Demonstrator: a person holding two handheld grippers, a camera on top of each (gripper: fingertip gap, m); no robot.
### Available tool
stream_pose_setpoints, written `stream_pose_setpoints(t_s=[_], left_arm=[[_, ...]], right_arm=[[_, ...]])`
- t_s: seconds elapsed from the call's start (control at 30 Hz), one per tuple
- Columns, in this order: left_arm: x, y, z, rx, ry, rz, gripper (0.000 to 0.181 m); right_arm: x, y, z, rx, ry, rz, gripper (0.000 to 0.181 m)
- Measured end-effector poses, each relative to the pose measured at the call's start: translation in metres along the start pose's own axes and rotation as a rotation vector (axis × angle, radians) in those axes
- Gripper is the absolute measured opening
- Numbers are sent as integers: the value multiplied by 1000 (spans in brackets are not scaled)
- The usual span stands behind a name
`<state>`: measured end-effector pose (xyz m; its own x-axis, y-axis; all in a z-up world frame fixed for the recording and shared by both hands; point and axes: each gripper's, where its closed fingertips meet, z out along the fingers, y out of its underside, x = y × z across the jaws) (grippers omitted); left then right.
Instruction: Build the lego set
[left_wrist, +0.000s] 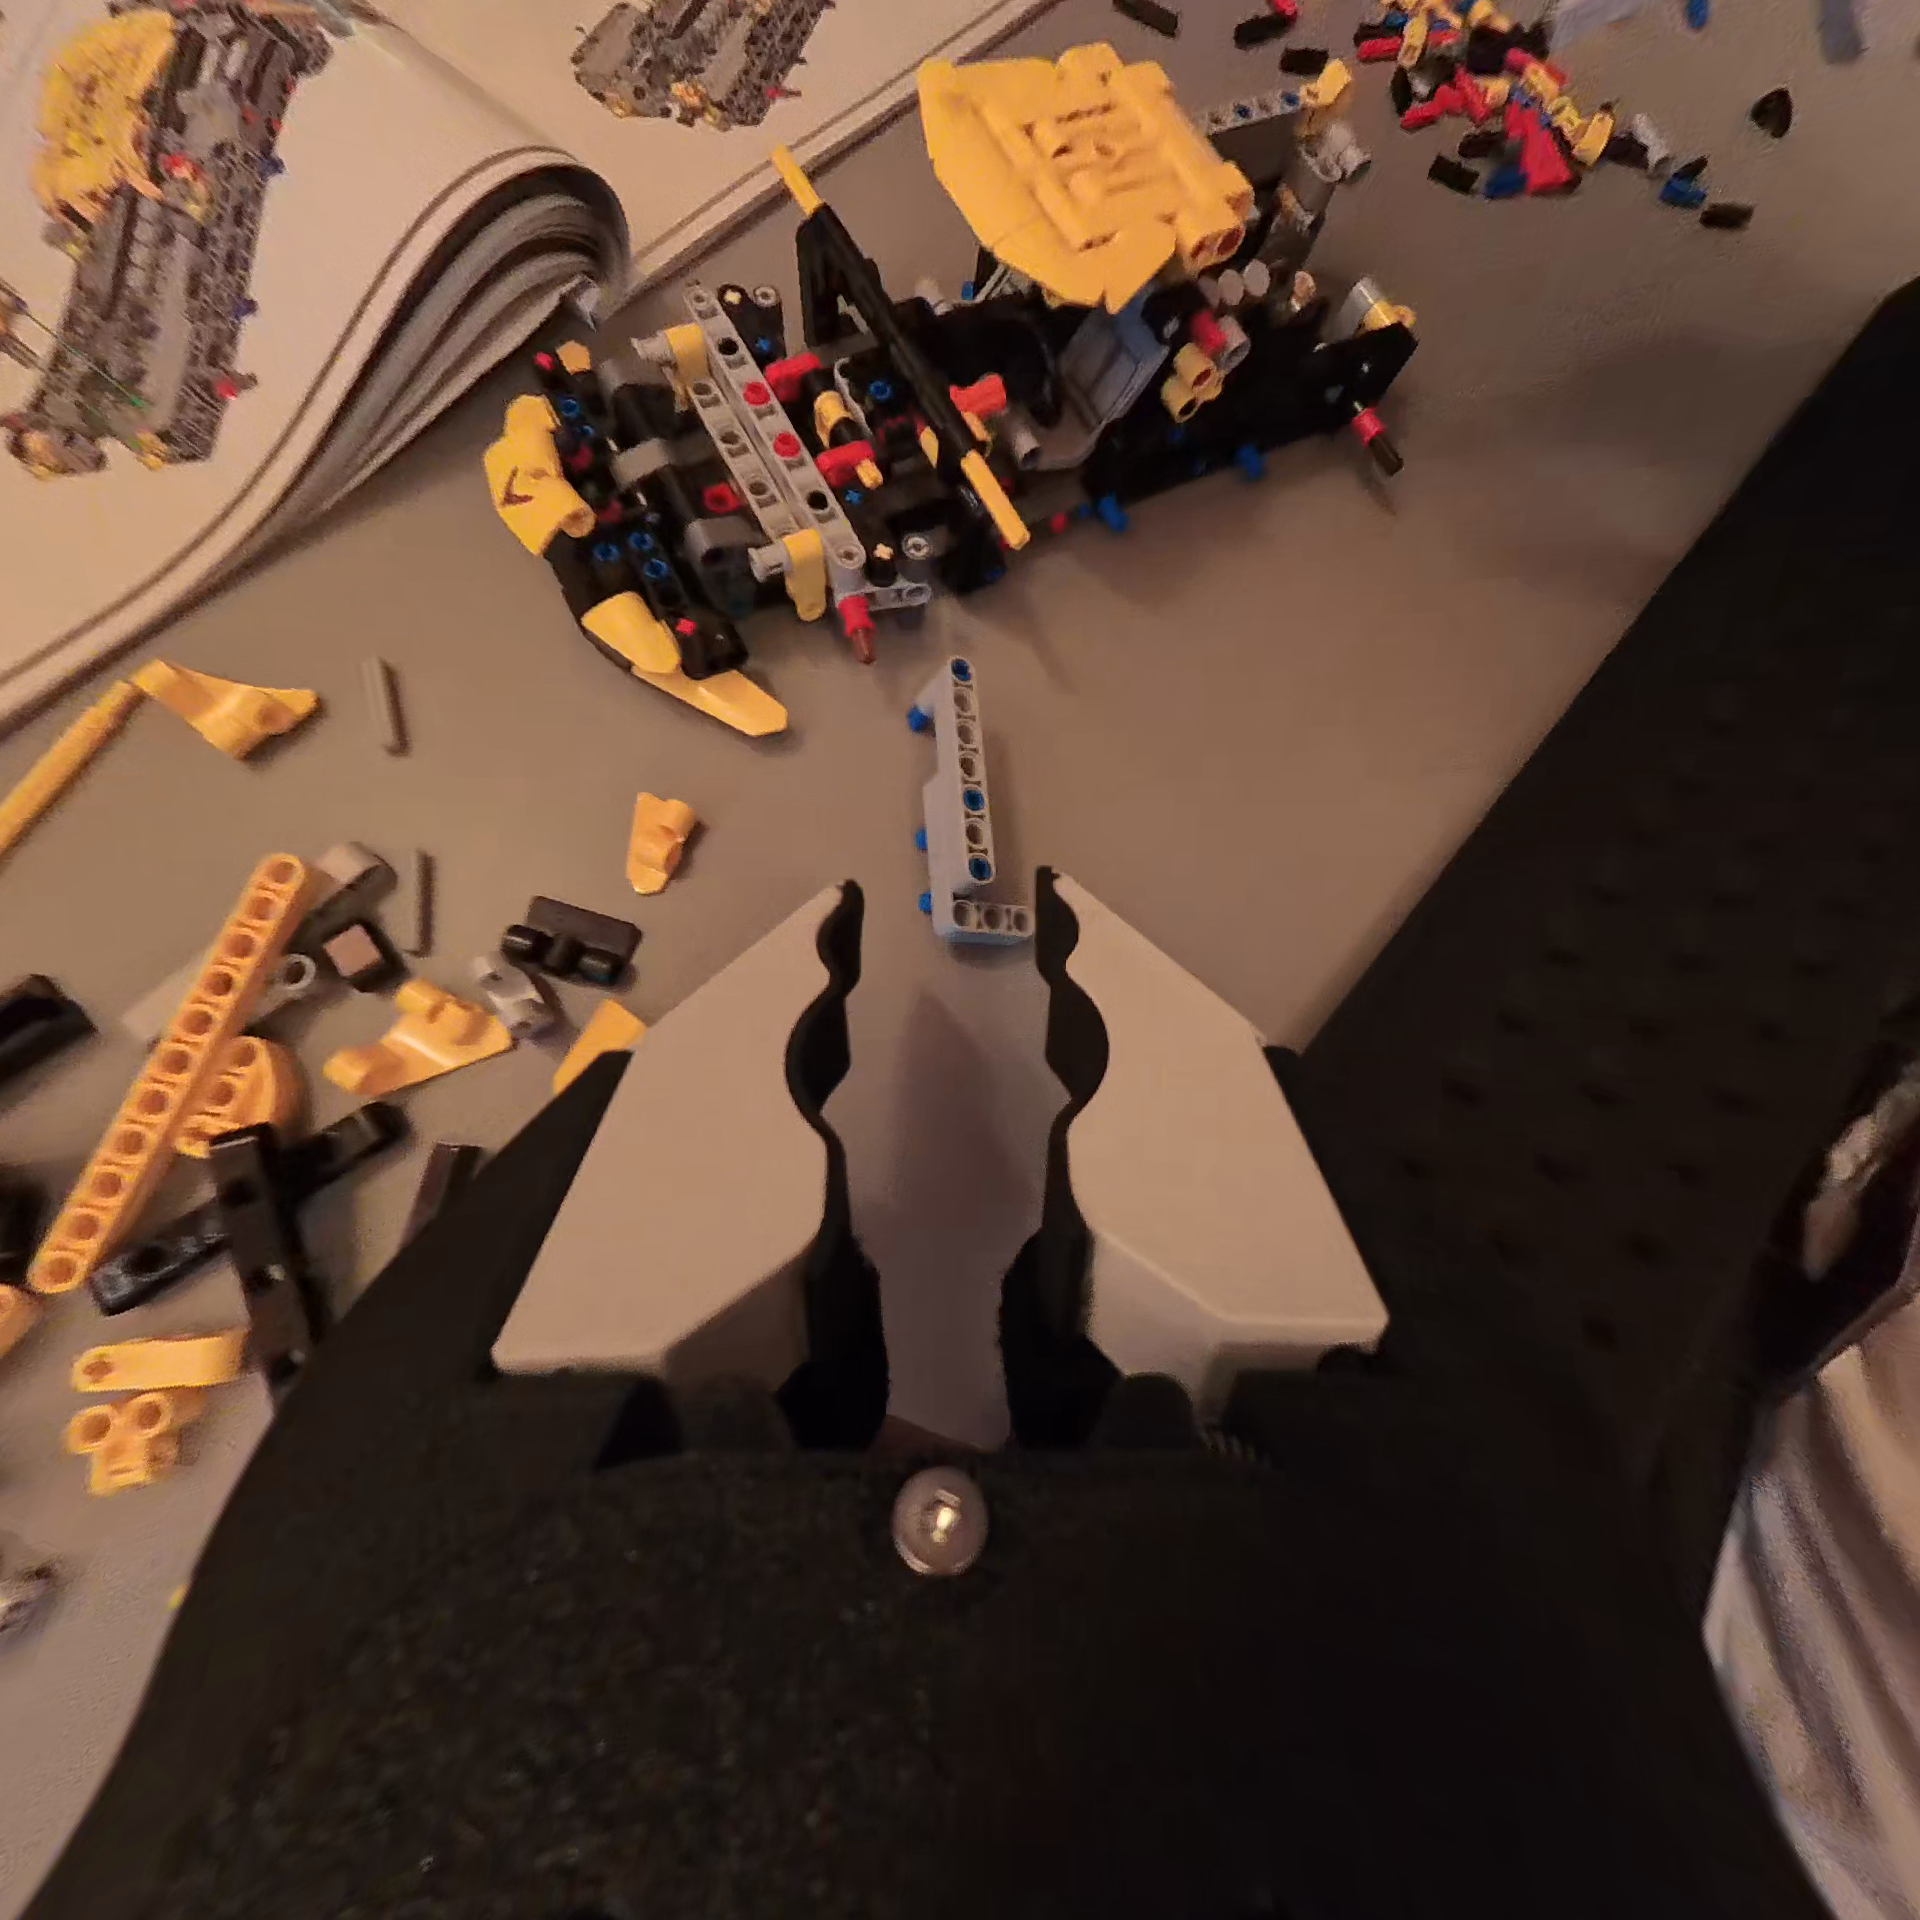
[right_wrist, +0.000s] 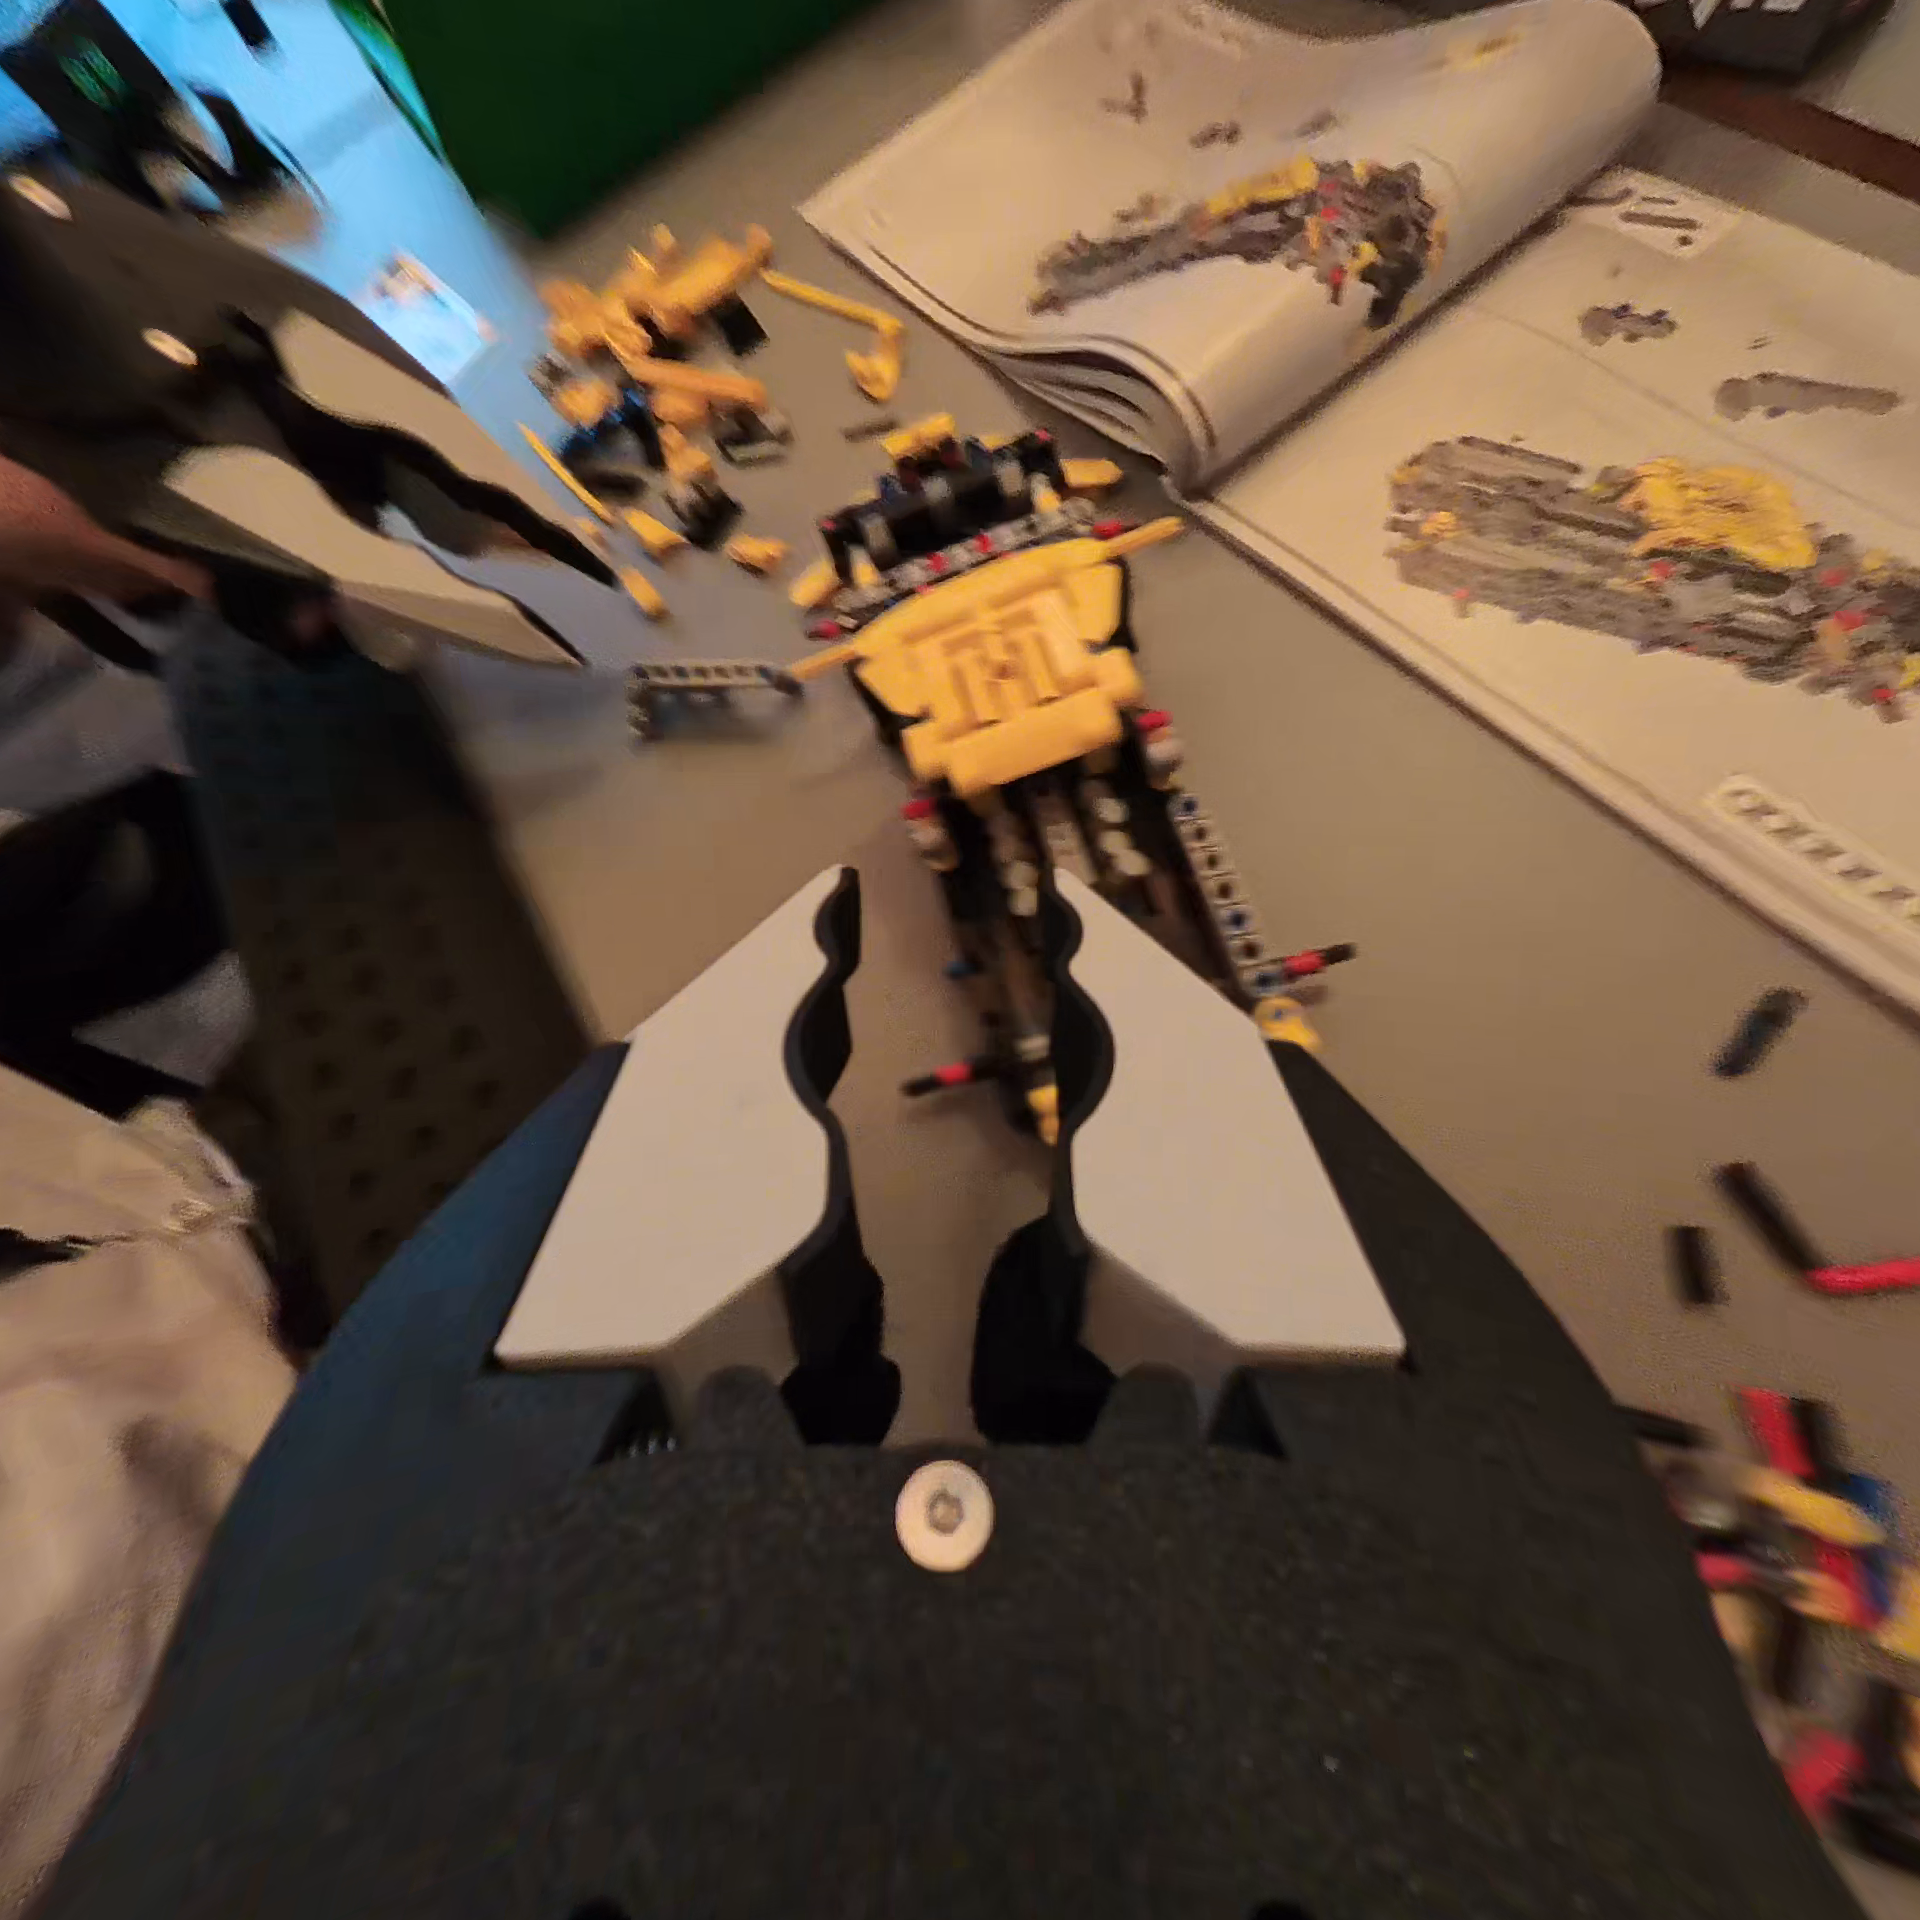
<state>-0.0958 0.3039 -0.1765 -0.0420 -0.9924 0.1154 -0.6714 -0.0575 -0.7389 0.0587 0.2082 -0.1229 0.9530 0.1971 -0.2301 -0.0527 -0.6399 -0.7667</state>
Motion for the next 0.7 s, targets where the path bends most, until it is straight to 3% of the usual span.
stream_pose_setpoints(t_s=[0.2, 0.27, 0.4, 0.53, 0.7], left_arm=[[6, 2, 25, -40, 18, 7, 33], [3, 3, 31, -65, -5, -24, 13], [9, -20, 26, 27, 15, -225, 7], [53, -55, 23, 177, 114, -334, 7], [84, -81, 19, 267, 237, -418, 7]], right_arm=[[-69, 18, 22, 77, -122, 126, 33], [-83, 26, 31, 66, -117, 128, 33], [-94, 32, 44, 82, 3, 80, 42], [-100, 24, 46, 158, 156, 2, 48], [-92, 18, 39, 239, 277, -74, 41]])
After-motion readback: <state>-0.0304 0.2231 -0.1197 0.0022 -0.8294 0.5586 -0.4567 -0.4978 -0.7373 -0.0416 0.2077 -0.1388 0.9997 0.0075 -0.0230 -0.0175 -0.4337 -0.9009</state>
